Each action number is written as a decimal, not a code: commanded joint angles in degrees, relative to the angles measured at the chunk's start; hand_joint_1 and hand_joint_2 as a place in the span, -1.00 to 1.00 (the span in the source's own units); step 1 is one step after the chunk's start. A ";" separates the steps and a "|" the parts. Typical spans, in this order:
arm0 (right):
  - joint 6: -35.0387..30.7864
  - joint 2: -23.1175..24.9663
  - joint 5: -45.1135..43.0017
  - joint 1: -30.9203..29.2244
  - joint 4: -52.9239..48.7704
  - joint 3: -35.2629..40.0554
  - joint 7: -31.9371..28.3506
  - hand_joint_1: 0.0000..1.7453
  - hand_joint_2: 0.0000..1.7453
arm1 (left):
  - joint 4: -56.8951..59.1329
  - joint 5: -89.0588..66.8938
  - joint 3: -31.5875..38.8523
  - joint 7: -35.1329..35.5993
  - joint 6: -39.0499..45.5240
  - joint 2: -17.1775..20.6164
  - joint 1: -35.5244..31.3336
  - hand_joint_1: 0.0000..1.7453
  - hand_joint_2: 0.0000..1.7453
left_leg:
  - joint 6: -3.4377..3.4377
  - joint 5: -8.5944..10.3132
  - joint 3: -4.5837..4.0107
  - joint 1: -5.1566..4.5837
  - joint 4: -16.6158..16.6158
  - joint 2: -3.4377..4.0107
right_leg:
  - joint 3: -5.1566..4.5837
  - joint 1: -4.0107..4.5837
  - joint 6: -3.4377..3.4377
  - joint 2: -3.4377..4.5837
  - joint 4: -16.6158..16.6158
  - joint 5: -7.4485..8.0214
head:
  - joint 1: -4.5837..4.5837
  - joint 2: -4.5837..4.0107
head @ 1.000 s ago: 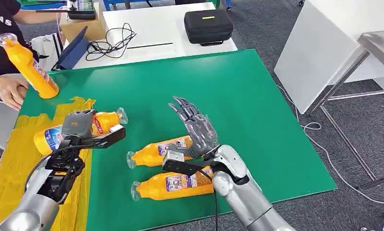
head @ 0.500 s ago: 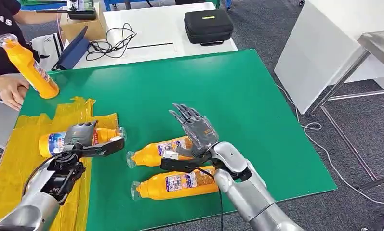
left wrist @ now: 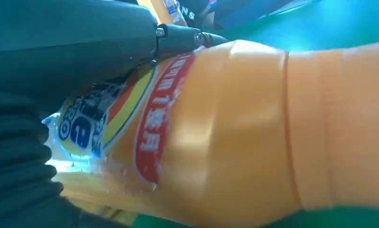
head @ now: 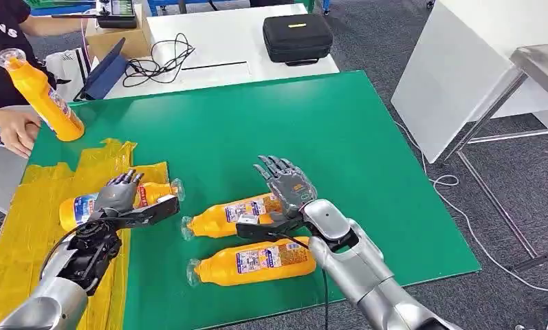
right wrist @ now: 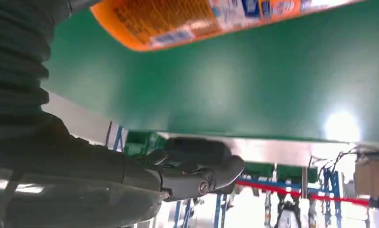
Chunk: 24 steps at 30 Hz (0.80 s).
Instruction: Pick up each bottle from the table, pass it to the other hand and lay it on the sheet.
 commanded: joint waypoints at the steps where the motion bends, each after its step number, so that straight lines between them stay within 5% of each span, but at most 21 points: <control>1: 2.40 -0.65 -0.88 -4.54 12.04 4.43 -0.74 -1.00 1.00 | -2.80 4.07 2.58 -3.16 -0.73 -1.72 2.00 -1.00 -1.00 | -0.09 -0.09 0.26 0.06 -0.03 0.12 | 0.27 0.07 -0.07 0.05 -0.08 -0.05 | -0.02 0.00; 14: 3.94 2.00 -2.78 -8.82 23.12 7.38 -2.17 -0.94 1.00 | -3.74 8.81 1.67 -5.12 -1.54 -1.95 2.83 -1.00 -1.00 | -0.09 -0.10 0.20 0.04 -0.01 0.19 | 0.19 0.05 -0.07 0.11 -0.03 -0.04 | -0.02 0.00; 15: 3.72 2.18 -2.85 -9.15 24.03 7.51 -2.02 0.38 1.00 | -3.73 9.10 1.56 -5.33 -1.58 -1.86 2.89 -1.00 -1.00 | -0.12 -0.15 0.27 0.07 0.01 0.22 | 0.27 0.09 -0.10 0.12 -0.03 -0.08 | -0.02 0.00; 16: 3.49 2.26 -3.00 -9.43 24.71 7.61 -1.97 0.62 1.00 | -3.75 9.36 1.43 -5.47 -1.59 -1.79 2.95 -1.00 -1.00 | -0.10 -0.11 0.21 0.06 0.00 0.17 | 0.20 0.07 -0.08 0.09 -0.03 -0.05 | -0.02 0.00; 17: 3.30 2.30 -3.08 -9.64 25.27 7.73 -1.95 0.70 1.00 | -3.82 9.65 1.34 -5.55 -1.59 -1.74 3.03 -1.00 -1.00 | -0.08 -0.07 0.17 0.03 -0.02 0.14 | 0.16 0.03 -0.06 0.07 -0.03 -0.04 | -0.02 0.00; 18: 3.14 2.35 -3.09 -9.90 25.86 7.92 -1.85 0.98 1.00 | -3.96 10.17 1.27 -5.67 -1.54 -1.72 3.13 -1.00 -1.00 | -0.12 -0.14 0.27 0.07 0.01 0.20 | 0.27 0.08 -0.10 0.10 -0.02 -0.08 | -0.02 0.00; 24: 2.71 2.49 -3.20 -10.15 26.56 8.05 -1.53 1.00 1.00 | -4.30 11.18 1.17 -5.87 -1.49 -1.64 3.34 -1.00 -1.00 | -0.11 -0.11 0.27 0.07 0.00 0.14 | 0.27 0.08 -0.09 0.05 -0.04 -0.07 | -0.02 0.00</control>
